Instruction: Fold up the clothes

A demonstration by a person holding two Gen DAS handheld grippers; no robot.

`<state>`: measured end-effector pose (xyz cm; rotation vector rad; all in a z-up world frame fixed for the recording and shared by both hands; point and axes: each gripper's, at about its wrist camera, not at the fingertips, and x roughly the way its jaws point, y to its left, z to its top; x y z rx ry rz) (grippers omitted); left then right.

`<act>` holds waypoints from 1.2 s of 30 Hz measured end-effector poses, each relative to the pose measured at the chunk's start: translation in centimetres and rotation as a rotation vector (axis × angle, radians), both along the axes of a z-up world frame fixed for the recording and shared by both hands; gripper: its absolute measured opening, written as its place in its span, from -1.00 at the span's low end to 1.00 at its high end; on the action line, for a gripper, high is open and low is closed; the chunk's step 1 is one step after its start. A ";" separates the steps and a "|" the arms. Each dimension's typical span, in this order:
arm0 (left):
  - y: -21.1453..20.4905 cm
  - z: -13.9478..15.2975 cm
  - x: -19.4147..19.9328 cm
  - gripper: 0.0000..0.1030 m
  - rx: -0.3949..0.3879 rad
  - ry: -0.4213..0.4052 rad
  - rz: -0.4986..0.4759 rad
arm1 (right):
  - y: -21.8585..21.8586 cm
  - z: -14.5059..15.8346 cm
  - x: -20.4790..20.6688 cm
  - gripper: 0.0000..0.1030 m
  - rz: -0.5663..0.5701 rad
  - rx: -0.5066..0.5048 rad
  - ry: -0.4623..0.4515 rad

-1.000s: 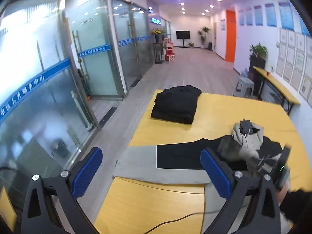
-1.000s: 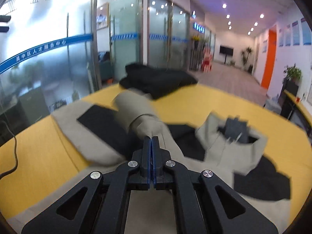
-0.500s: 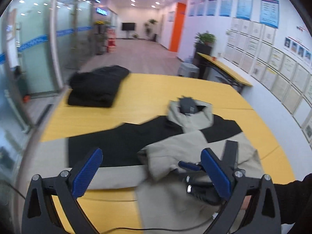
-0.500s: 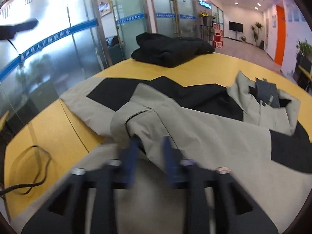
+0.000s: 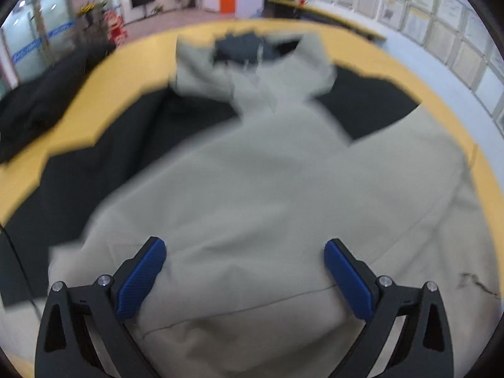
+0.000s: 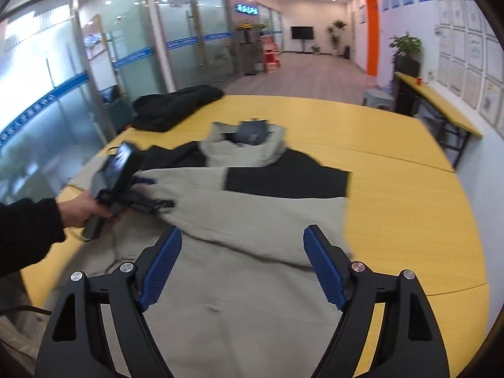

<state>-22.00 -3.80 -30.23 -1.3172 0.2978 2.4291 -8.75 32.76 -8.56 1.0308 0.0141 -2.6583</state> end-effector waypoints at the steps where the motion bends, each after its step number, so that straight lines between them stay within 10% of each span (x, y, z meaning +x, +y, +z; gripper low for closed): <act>1: 0.0 -0.2 0.7 0.99 0.004 0.008 0.017 | 0.5 -0.6 -0.5 0.57 -0.015 0.004 0.006; 7: -1.0 2.3 3.5 1.00 -0.022 0.023 0.102 | -1.0 -5.6 -8.0 0.56 0.007 -0.086 -0.016; 16: -3.6 2.7 3.2 0.99 -0.004 0.011 0.157 | -0.2 -15.6 -13.2 0.44 -0.107 0.087 -0.277; 20: -4.0 6.2 1.6 1.00 0.040 0.110 0.177 | 2.1 -16.0 -10.3 0.46 -0.159 0.128 -0.264; 28: -3.6 0.1 -0.8 0.99 0.000 0.051 0.214 | 2.8 -15.4 -9.2 0.53 -0.153 0.169 -0.244; 36: -11.9 6.1 4.7 0.99 0.180 0.173 0.510 | -0.7 -7.5 -5.3 0.64 -0.057 0.082 0.004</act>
